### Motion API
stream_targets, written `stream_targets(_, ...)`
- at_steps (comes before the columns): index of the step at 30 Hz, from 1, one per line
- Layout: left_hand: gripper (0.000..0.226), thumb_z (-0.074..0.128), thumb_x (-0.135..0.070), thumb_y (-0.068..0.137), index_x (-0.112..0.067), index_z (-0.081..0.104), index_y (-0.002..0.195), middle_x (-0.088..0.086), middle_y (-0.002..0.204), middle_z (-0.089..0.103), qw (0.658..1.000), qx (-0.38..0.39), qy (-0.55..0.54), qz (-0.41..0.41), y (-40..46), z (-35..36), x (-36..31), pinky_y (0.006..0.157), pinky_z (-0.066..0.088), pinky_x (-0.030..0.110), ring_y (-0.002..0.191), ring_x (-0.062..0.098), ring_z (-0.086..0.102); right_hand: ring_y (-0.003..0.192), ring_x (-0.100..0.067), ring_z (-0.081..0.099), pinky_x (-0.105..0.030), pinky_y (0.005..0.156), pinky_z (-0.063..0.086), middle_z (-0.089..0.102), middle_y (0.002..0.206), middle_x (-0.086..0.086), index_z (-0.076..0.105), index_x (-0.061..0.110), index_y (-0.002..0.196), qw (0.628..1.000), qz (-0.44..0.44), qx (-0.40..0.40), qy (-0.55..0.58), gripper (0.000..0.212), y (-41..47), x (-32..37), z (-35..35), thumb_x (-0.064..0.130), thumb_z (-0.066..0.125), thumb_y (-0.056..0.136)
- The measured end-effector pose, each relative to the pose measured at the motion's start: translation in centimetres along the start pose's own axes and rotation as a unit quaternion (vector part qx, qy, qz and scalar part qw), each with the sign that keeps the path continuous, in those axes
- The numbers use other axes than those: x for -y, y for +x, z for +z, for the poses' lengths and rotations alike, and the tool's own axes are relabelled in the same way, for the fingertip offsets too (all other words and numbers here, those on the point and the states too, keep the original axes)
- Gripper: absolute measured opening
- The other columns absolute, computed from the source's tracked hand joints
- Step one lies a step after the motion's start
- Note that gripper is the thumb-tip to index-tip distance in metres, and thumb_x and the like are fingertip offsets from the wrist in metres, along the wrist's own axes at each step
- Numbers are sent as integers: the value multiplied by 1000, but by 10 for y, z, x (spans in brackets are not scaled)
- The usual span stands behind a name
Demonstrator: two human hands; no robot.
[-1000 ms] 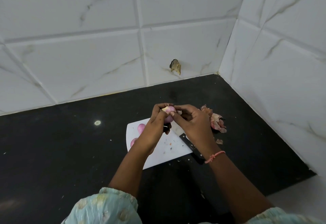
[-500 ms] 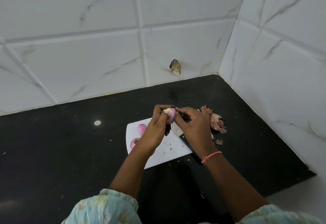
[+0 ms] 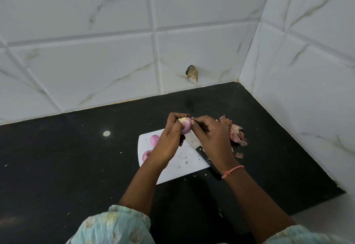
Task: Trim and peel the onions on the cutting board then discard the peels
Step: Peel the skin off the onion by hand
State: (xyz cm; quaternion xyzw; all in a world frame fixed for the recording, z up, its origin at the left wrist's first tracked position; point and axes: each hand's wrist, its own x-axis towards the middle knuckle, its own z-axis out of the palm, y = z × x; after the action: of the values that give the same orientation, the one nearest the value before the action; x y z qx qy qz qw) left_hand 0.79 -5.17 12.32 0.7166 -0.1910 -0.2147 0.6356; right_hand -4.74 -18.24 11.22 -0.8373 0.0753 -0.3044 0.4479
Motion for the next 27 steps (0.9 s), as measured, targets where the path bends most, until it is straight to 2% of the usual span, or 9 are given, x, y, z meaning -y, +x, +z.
stream_targets(5, 32, 37, -46, 87, -30, 54, 109, -4, 95, 63, 1000, 0, 3, -8, 1, 1, 1, 70, 46, 27, 77, 15, 53, 80, -2, 66, -17, 71, 55, 67, 83, 14, 72, 13, 98, 1000, -2, -22, -8, 15, 1, -1, 0, 23, 68, 87)
stream_targets(7, 27, 39, -43, 88, -34, 58, 105, -9, 97, 66, 1000, -1, -25, -12, 1, -1, 1, 73, 48, 34, 80, 21, 54, 80, -5, 68, -22, 72, 57, 70, 84, 10, 72, 12, 97, 998, 34, -49, 30, 12, 2, 1, 2, 19, 69, 87)
stream_targets(9, 19, 44, -38, 94, -35, 62, 101, -2, 104, 65, 997, -8, -75, -24, 3, -2, 1, 80, 47, 44, 83, 30, 54, 81, -10, 70, -31, 74, 60, 73, 86, 2, 73, 12, 96, 988, 93, -78, 96, 9, 4, 1, 4, 14, 68, 89)
stream_targets(13, 17, 48, -21, 104, -15, 62, 112, 4, 95, 66, 970, -13, -238, -42, 4, -1, -6, 66, 46, 28, 72, 15, 51, 87, -22, 72, -42, 77, 61, 73, 91, -9, 72, 10, 96, 955, 175, -108, 212, 8, 6, 5, 10, 12, 66, 92)
stream_targets(17, 27, 41, -25, 106, -10, 60, 118, 10, 95, 68, 939, 0, -336, -72, 6, -3, -5, 68, 47, 28, 72, 16, 57, 87, -27, 73, -45, 79, 61, 72, 94, -17, 68, 4, 97, 914, 231, -122, 309, 7, 5, 10, 12, 5, 65, 91)
stream_targets(19, 36, 35, -31, 107, -6, 59, 118, 11, 98, 66, 945, 16, -314, -84, 7, -3, -4, 68, 46, 29, 71, 16, 57, 91, -24, 73, -44, 80, 60, 73, 97, -12, 66, 7, 100, 923, 217, -113, 296, 15, 4, 12, 11, 1, 68, 87)
stream_targets(21, 44, 32, -40, 108, -8, 59, 119, 10, 102, 68, 966, 20, -242, -86, 6, -2, -1, 69, 45, 30, 72, 17, 58, 96, -18, 71, -38, 82, 60, 73, 101, -3, 67, 11, 104, 947, 181, -80, 254, 17, 5, 13, 10, 5, 68, 88)
stream_targets(24, 55, 35, -66, 98, -25, 55, 129, 0, 107, 69, 991, 16, -104, -77, 3, 0, 2, 72, 46, 30, 77, 14, 57, 95, -5, 69, -24, 82, 58, 72, 99, 12, 72, 19, 104, 972, 155, -35, 172, 18, 6, 16, 8, 22, 72, 87)
stream_targets(27, 48, 37, -69, 91, -36, 49, 124, -6, 104, 63, 994, 24, -71, -73, 1, 2, 1, 73, 44, 28, 77, 12, 53, 91, 2, 67, -14, 76, 55, 70, 95, 19, 72, 22, 104, 981, 140, -35, 130, 22, 7, 18, 6, 29, 76, 83)
